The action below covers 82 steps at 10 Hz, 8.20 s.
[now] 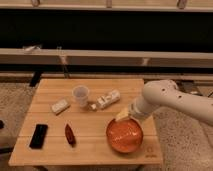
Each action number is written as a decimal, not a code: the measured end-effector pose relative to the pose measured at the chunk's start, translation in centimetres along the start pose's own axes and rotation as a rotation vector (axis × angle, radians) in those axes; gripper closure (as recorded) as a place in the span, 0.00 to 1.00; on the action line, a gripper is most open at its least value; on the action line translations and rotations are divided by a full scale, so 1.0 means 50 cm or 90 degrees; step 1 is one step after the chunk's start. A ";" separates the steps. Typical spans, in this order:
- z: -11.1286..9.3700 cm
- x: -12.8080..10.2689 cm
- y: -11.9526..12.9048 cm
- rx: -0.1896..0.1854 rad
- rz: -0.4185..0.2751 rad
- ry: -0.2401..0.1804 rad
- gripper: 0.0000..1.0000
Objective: Place the white sponge in the ceramic cup
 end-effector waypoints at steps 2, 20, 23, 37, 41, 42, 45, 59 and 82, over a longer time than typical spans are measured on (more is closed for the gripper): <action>0.000 0.000 0.000 0.000 0.000 0.000 0.24; 0.000 0.000 0.000 0.000 0.000 0.000 0.24; 0.000 0.001 0.000 0.000 0.000 0.000 0.24; 0.164 0.072 0.505 0.008 -0.326 0.011 0.24; 0.231 0.045 0.614 -0.047 -0.498 0.025 0.24; 0.246 0.041 0.634 -0.053 -0.530 0.022 0.24; 0.286 0.017 0.683 -0.053 -0.569 -0.004 0.24; 0.303 -0.066 0.711 -0.033 -0.584 -0.061 0.24; 0.499 -0.330 0.723 0.069 -0.797 -0.070 0.24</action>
